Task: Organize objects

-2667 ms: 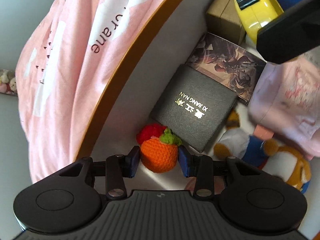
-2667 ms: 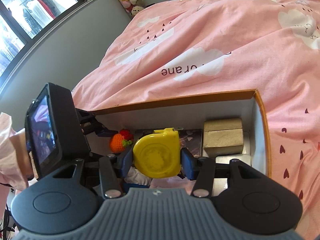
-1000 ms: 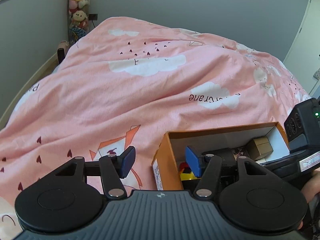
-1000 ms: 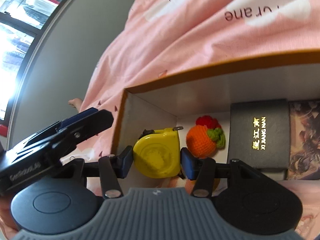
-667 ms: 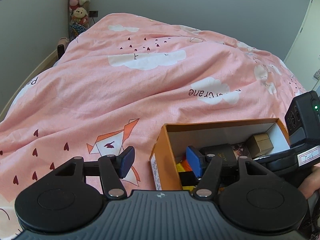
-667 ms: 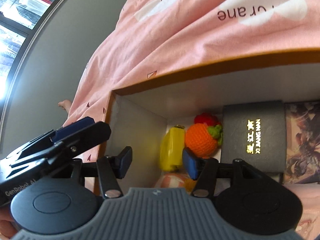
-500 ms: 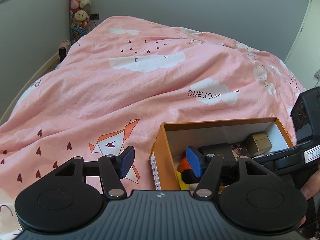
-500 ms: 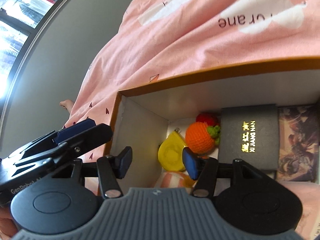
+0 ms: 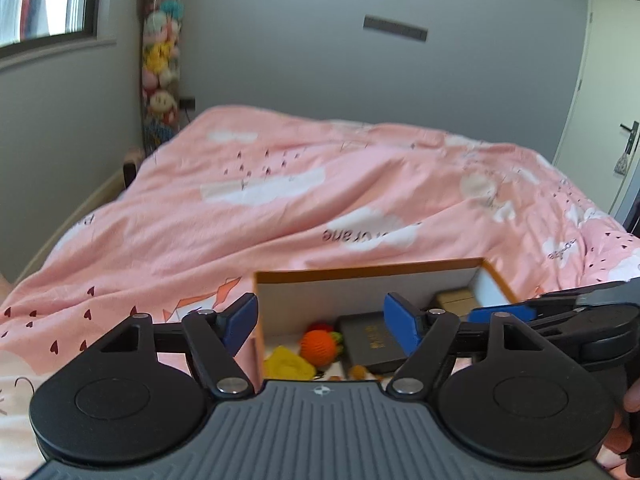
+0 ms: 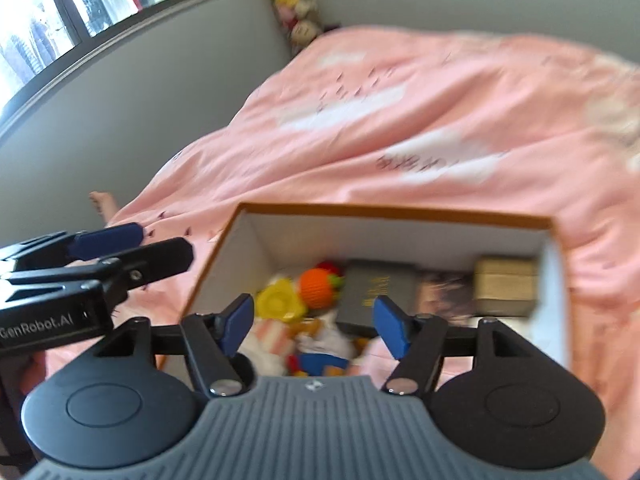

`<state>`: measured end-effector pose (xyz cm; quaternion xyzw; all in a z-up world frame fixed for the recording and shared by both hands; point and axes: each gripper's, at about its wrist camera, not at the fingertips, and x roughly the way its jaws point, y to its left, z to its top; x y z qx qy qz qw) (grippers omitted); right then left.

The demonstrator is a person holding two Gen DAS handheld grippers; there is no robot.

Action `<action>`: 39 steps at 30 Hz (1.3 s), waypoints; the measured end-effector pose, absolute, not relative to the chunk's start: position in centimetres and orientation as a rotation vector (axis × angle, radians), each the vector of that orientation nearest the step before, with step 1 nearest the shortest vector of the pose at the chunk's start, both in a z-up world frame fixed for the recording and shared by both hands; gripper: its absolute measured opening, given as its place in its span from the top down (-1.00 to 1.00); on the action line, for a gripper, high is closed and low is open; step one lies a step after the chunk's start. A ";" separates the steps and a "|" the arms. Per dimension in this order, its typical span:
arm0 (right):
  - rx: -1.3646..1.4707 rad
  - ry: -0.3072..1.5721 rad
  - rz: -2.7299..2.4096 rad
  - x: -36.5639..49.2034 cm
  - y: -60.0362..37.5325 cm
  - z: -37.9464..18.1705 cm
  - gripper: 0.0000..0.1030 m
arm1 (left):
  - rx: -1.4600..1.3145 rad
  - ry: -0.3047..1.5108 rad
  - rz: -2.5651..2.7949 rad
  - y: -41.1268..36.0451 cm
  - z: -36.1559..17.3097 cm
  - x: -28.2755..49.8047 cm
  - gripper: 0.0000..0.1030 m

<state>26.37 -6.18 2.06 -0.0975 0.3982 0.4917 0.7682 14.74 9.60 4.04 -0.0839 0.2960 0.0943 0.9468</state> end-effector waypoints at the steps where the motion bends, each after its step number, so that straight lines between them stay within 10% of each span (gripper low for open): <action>1: -0.212 0.832 1.050 26.0 -7.4 2.5 -0.35 | -0.167 0.588 0.195 8.9 4.1 14.3 -0.67; 16: -0.169 0.519 0.871 20.6 -18.2 4.6 -0.64 | -0.091 0.458 0.218 3.0 3.3 9.7 -0.87; 39: -0.169 0.558 0.827 18.6 -20.2 -0.1 -0.81 | -0.088 0.528 0.208 1.7 -0.6 8.4 -0.88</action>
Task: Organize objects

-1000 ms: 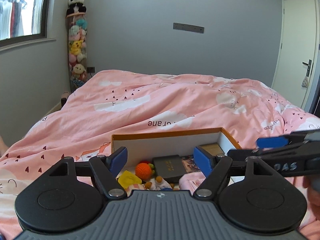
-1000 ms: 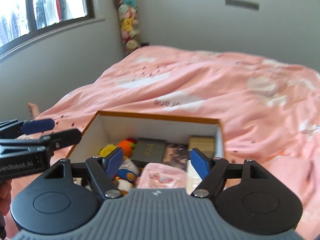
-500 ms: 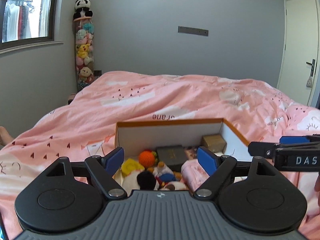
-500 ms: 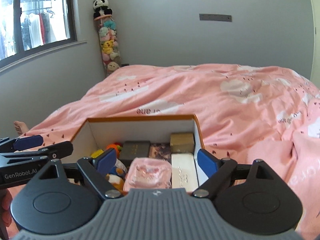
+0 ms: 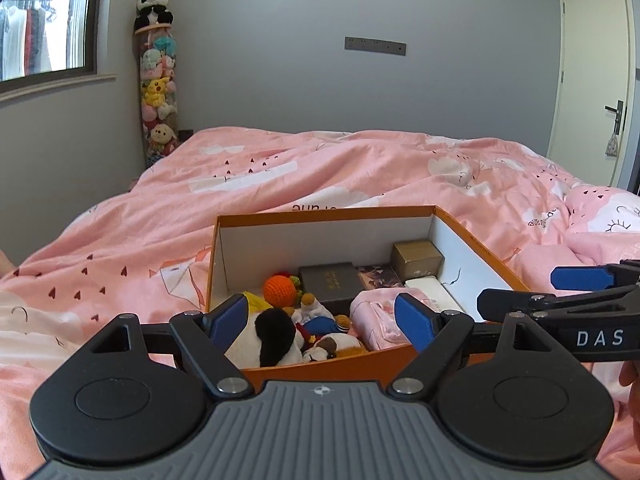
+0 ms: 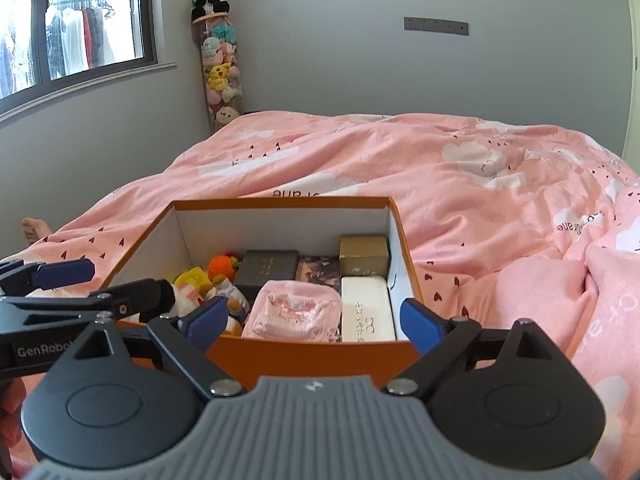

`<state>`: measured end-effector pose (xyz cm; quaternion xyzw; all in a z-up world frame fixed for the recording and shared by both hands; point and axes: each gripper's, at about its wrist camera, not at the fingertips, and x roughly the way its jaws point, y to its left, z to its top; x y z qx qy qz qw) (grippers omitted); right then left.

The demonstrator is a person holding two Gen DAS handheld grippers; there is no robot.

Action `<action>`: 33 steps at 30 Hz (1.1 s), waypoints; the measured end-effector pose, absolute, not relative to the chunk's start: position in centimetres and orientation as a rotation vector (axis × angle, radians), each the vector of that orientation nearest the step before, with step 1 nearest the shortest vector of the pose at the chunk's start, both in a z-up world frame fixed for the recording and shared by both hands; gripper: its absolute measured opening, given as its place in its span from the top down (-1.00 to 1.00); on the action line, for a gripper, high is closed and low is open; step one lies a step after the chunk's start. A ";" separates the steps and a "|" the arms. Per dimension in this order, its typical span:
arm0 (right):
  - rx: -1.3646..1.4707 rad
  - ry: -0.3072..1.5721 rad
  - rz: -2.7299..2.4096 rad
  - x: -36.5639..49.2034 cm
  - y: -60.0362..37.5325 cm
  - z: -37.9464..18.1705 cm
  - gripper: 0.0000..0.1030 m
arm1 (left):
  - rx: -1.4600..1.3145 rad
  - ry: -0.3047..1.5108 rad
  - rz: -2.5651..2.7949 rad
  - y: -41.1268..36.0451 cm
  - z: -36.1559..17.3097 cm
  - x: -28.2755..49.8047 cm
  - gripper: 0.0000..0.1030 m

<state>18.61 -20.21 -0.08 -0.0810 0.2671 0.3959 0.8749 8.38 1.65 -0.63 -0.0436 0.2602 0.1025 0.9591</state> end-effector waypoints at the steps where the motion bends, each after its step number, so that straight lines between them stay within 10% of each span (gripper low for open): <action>1: -0.168 0.558 0.827 18.6 -20.3 -0.1 -0.81 | -0.094 0.531 0.206 1.7 -0.6 8.4 -0.88; 33: -0.179 0.599 0.833 18.3 -20.0 -0.9 -0.83 | -0.117 0.564 0.189 2.0 -1.1 8.4 -0.88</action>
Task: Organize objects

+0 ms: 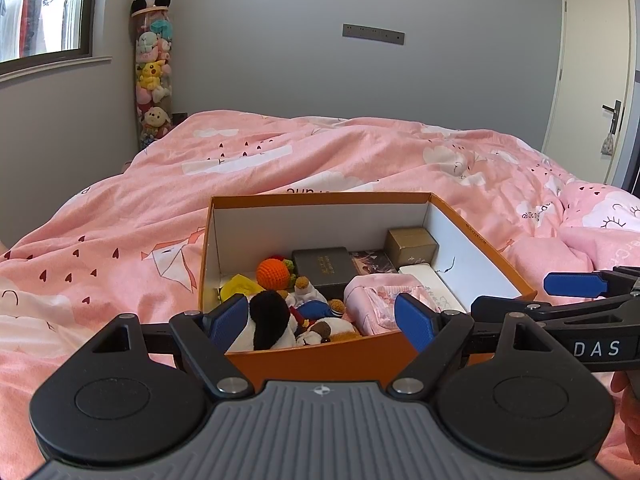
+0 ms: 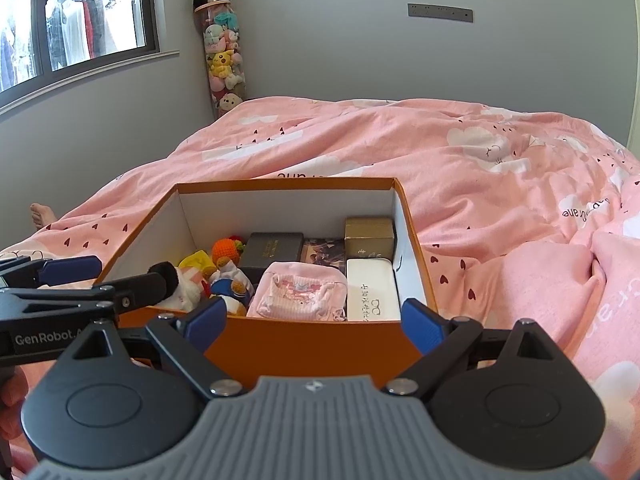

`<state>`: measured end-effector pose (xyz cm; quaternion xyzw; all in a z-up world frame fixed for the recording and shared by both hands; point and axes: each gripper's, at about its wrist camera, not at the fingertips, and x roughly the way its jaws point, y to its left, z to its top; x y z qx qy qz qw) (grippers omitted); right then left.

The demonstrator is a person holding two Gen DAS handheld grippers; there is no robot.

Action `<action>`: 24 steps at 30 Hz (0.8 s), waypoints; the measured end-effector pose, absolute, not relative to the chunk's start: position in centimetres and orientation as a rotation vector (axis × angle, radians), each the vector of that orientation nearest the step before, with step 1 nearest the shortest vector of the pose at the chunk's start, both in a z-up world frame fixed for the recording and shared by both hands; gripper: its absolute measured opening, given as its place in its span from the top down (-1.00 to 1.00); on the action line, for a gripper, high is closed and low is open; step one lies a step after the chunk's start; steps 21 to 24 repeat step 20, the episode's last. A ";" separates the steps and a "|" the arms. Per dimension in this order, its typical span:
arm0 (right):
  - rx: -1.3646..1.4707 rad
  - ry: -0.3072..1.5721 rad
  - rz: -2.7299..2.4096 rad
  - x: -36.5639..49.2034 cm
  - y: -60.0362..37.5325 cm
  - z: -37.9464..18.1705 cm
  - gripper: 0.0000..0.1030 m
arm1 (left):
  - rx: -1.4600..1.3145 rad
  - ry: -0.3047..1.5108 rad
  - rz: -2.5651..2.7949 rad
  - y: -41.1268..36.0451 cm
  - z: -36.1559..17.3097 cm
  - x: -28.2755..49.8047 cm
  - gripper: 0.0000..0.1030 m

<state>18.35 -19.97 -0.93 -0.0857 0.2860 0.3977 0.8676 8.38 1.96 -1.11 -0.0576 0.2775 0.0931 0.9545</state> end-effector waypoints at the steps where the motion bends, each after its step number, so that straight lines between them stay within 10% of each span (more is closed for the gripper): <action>1: -0.179 0.600 0.833 18.3 -20.0 -1.0 -0.83 | -0.116 0.564 0.190 1.9 -1.1 8.4 -0.88; 24: -0.182 0.604 0.831 18.3 -19.9 -1.0 -0.83 | -0.111 0.573 0.188 2.2 -1.4 8.3 -0.88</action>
